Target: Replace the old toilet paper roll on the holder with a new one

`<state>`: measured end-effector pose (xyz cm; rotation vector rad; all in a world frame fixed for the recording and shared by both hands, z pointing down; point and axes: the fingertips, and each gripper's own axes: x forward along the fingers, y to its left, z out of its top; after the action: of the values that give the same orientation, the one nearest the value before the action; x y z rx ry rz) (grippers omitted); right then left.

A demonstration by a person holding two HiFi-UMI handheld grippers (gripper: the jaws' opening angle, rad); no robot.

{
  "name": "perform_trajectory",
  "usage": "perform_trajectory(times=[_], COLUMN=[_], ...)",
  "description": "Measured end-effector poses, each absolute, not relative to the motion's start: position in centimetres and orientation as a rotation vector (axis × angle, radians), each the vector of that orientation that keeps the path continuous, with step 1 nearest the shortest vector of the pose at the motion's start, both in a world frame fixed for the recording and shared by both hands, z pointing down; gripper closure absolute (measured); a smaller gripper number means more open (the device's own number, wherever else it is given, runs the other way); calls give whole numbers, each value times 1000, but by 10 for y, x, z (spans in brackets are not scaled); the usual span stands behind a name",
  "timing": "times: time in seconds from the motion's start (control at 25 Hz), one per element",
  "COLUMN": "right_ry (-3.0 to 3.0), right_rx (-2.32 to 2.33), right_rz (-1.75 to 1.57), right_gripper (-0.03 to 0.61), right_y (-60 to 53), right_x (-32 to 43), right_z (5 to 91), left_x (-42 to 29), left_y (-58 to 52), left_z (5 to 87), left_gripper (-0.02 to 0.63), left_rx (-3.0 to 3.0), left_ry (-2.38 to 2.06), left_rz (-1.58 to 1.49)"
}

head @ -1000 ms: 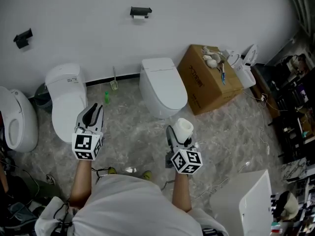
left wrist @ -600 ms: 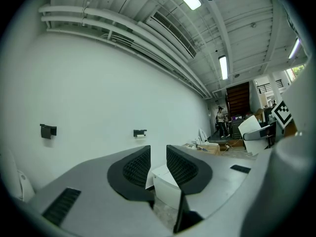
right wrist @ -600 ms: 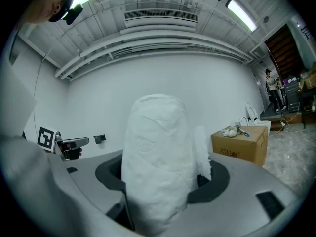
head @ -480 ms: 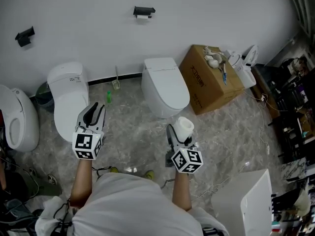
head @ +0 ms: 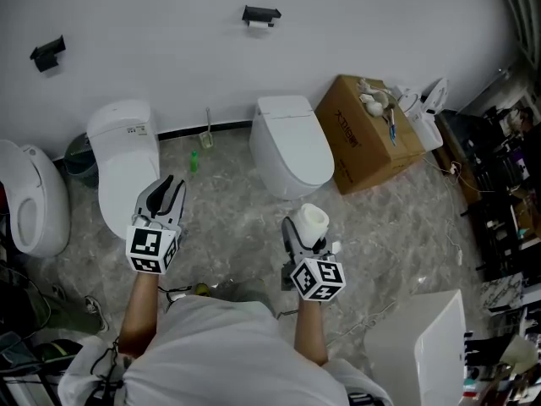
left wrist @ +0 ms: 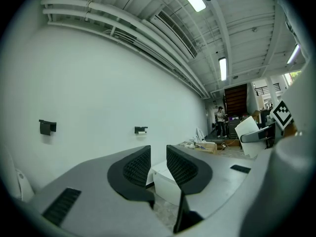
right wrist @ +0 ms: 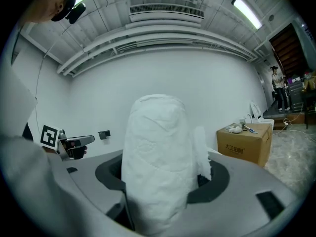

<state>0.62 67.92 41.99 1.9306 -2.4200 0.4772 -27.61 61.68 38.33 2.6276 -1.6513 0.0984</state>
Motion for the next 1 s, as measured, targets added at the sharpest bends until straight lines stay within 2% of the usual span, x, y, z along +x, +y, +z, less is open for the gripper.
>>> perform_trajectory(times=[0.48,1.0], right_ry=[-2432,-2443], right_rx=[1922,1886], right_rz=[544,617], right_gripper=[270,270], right_y=[625,510], right_x=[25,60], right_z=[435,458], left_x=[-261,-231], left_y=[570,471], left_z=[401,420], left_gripper=[508,508], left_rx=[2614,2575], left_ry=[-1638,-1663], left_rz=[132,235])
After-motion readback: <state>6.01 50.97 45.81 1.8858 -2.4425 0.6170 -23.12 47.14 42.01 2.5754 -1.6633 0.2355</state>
